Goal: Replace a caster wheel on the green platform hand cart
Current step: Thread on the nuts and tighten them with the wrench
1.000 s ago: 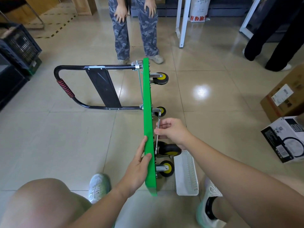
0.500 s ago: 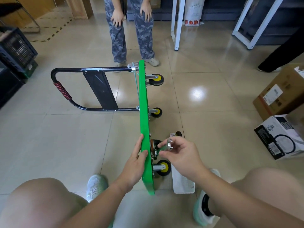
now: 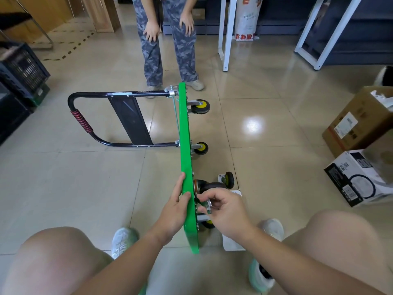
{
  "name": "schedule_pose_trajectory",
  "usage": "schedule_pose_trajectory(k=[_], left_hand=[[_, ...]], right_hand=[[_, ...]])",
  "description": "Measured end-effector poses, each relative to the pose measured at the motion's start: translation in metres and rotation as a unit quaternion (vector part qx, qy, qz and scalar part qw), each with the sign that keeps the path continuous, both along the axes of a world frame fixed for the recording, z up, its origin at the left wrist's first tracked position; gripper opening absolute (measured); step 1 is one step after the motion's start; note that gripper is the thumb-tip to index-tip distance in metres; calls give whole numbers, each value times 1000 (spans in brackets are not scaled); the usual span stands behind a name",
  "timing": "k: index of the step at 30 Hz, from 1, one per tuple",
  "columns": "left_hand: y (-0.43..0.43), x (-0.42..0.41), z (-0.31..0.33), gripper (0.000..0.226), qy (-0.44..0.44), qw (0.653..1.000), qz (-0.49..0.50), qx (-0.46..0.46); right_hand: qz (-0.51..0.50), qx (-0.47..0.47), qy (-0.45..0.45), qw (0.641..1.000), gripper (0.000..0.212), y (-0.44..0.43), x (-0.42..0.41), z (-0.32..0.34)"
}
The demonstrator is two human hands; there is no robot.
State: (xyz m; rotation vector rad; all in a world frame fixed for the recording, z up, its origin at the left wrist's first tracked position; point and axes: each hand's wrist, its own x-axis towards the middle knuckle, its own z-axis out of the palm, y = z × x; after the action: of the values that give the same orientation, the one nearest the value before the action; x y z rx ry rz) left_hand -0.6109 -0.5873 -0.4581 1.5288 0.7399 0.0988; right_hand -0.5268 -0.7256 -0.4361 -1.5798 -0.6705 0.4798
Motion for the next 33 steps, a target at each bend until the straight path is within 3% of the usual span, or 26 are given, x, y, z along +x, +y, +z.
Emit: schedule_pose_trajectory(k=[5, 9, 18, 22, 27, 33], left_hand=[[0, 1, 0, 54, 7, 1000, 6, 10], [0, 1, -1, 57, 10, 1000, 14, 15], [4, 2, -10, 58, 10, 1000, 9, 17], [7, 3, -11, 58, 11, 1000, 0, 22], [8, 3, -13, 59, 0, 1000, -6, 19], [6, 2, -13, 58, 7, 1000, -4, 22]], right_hand=[[-9, -17, 0, 1000, 36, 10, 6, 3], [13, -23, 29, 999, 44, 24, 19, 9], [43, -119, 49, 991, 26, 65, 76, 12], [40, -136, 130, 981, 22, 79, 93, 5], [31, -89, 233, 968, 20, 72, 98, 2], [0, -50, 141, 989, 26, 42, 88, 28]])
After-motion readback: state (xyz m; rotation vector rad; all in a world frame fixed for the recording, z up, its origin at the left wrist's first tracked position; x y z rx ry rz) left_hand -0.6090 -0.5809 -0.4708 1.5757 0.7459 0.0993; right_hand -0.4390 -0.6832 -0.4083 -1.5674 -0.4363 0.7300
